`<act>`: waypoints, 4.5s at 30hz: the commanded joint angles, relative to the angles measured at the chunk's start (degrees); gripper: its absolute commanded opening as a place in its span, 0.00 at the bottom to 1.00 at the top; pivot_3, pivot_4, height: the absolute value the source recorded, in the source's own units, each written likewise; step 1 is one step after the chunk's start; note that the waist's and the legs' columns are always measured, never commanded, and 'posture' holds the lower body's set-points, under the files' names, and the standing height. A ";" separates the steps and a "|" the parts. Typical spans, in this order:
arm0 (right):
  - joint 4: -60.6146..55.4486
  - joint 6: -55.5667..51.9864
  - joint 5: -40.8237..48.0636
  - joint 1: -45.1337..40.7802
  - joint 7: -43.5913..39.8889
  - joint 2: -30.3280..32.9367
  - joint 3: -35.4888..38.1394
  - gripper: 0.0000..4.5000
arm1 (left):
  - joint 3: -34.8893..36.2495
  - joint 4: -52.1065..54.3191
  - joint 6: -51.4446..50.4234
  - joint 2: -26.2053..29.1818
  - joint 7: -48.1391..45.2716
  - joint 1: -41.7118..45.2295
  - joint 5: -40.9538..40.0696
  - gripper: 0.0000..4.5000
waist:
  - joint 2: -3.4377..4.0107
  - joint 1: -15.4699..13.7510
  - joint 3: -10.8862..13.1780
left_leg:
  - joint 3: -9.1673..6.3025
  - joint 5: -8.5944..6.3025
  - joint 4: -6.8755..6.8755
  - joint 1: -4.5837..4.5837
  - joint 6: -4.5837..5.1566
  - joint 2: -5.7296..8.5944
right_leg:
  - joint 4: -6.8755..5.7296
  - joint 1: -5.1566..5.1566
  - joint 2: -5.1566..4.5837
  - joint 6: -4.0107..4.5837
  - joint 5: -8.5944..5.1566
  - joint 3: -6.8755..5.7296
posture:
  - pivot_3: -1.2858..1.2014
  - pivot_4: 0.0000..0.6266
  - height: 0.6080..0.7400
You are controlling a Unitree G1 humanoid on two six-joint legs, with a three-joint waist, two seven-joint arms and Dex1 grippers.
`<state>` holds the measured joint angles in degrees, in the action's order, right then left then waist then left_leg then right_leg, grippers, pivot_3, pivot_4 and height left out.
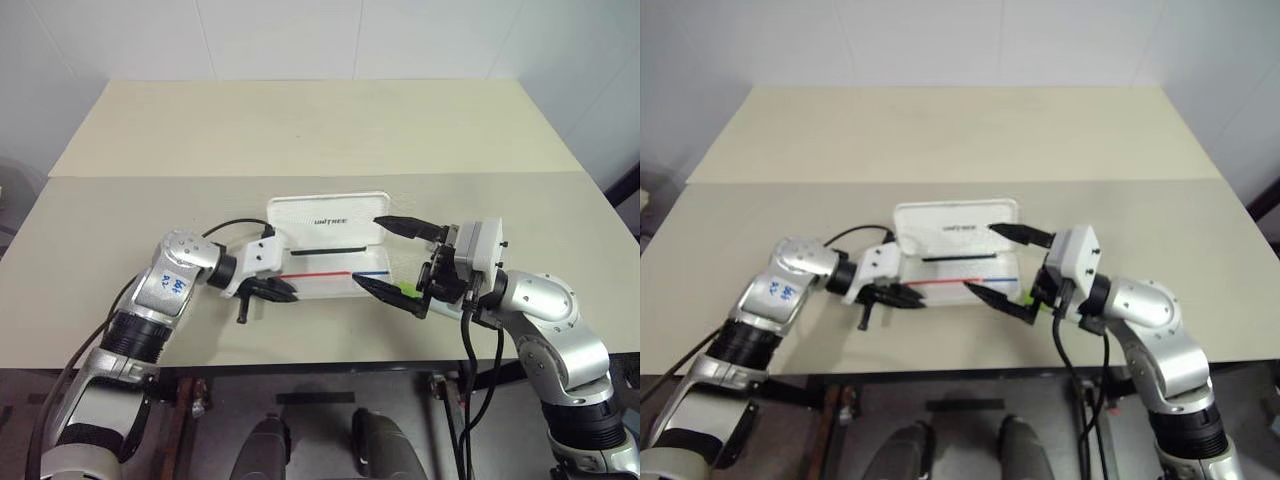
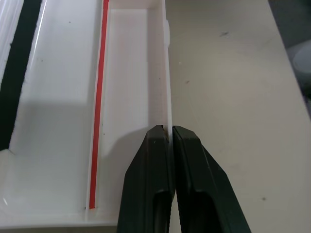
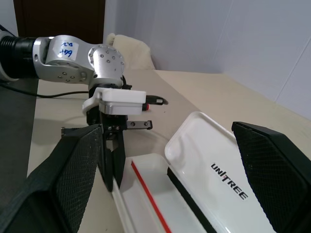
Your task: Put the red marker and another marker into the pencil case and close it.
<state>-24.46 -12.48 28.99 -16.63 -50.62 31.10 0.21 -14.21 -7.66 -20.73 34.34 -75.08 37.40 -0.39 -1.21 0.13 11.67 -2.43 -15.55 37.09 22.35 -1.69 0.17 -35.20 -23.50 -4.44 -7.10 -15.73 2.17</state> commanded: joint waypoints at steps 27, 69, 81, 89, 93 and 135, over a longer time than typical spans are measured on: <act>-0.02 0.98 0.04 -0.85 -0.28 -1.63 -0.19 1.00 | 2.95 7.84 -6.58 -0.99 4.43 -0.25 -9.87 0.77 | 0.00 0.13 0.00 | -0.11 0.12 -0.02 -0.07 -0.09 0.02 | -0.33 -0.06 0.00 0.12 -0.03 0.01 | 0.52 0.24 1.00; 6.10 0.95 0.51 -5.76 -6.16 -3.49 -2.73 1.00 | 38.74 -3.10 9.53 0.66 45.06 -29.90 -12.03 0.77 | 0.00 -0.04 0.00 | -0.12 0.04 -0.23 -0.17 -0.22 -0.14 | -0.10 -0.11 -0.15 0.34 -0.02 -0.10 | 0.52 0.24 1.00; 4.00 0.22 0.82 -5.29 -4.80 -2.09 -1.64 1.00 | 34.38 -6.19 7.70 -0.41 44.09 -26.31 -13.03 0.27 | 0.03 -0.10 -0.03 | -0.13 0.09 -0.20 -0.19 -0.21 -0.29 | -0.15 -0.05 -0.32 0.35 0.02 -0.15 | 0.52 0.24 1.00; 4.41 0.35 0.69 -5.45 -4.89 -2.04 -1.65 1.00 | 36.42 -0.21 9.23 -3.45 43.74 -26.70 -18.03 0.13 | 0.02 -0.12 -0.03 | -0.16 0.11 -0.21 -0.16 -0.22 -0.36 | -0.09 -0.06 -0.35 0.42 0.06 -0.15 | 0.52 0.24 1.00; 4.75 0.54 0.52 -5.29 -4.86 -2.31 -1.88 1.00 | 39.49 7.32 17.63 -7.33 40.92 -25.59 -24.22 0.13 | 0.00 -0.04 -0.03 | -0.18 0.08 -0.31 -0.05 -0.23 -0.39 | 0.20 -0.10 -0.35 0.35 0.12 -0.14 | 0.52 0.24 1.00; -11.33 -2.33 -0.87 10.28 8.93 2.06 5.78 1.00 | 3.36 -43.73 50.57 -11.62 10.97 13.39 -0.44 0.13 | -0.06 -0.14 -0.03 | 0.05 0.16 -0.51 -0.06 -0.16 -0.02 | 0.25 -0.09 0.02 0.15 0.16 -0.12 | 0.52 0.24 1.00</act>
<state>-33.19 -15.12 27.83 -6.38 -42.58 32.76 4.73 -11.03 -50.54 28.84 23.56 -64.86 49.65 -1.52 -1.26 -0.01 11.64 -2.39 -15.39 36.62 22.29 -1.85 0.15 -34.95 -23.57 -4.41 -6.95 -15.57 2.05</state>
